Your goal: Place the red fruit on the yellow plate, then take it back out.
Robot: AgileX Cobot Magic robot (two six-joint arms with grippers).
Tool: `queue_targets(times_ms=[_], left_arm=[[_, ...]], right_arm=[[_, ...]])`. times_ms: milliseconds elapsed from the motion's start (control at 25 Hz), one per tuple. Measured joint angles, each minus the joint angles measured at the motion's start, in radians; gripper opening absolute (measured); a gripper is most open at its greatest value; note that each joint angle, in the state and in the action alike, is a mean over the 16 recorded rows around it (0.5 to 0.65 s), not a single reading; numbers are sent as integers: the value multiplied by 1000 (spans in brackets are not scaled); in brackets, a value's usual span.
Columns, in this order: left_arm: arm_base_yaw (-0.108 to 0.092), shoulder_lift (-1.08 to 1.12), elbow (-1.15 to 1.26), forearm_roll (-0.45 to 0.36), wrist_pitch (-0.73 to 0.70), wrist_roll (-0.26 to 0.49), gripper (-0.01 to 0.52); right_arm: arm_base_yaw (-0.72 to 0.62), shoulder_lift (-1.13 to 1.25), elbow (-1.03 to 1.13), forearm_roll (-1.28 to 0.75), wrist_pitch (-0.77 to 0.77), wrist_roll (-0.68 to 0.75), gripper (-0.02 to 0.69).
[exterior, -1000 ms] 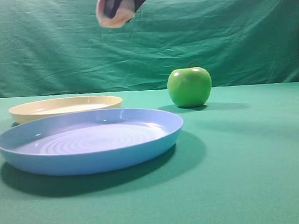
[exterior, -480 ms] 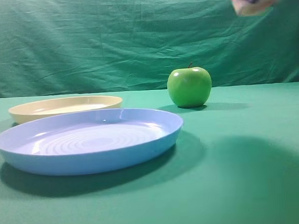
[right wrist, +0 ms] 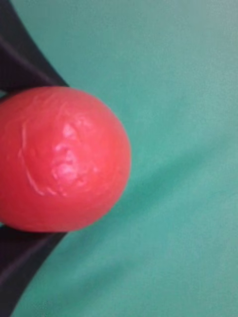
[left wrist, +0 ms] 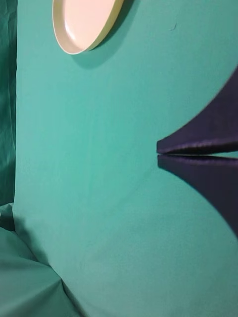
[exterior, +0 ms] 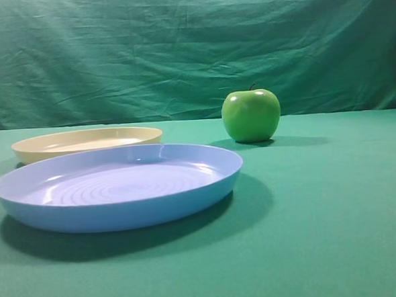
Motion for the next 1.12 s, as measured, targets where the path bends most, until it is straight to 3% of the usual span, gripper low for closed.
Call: queue_targets(times_ms=[240,400,560,840,1000,1120], left_arm=[[0,0,0,0,0,0,0],[0,0,0,0,0,-1,0],[0,0,0,0,0,-1,0],[0,0,0,0,0,-1,0],[0,0,0,0,0,-1,0],[0,0,0,0,0,-1,0]], right_arm=[[0,-17,-36,-10,50,0,604],[0,-53,-114,-23,144,0,618],[0,-107,-216,-35,279,1,516],[0,-245,-375,-44,518,23,240],[0,-345,-413,-38,599,40,92],[0,-432,-414,-30,632,53,25]])
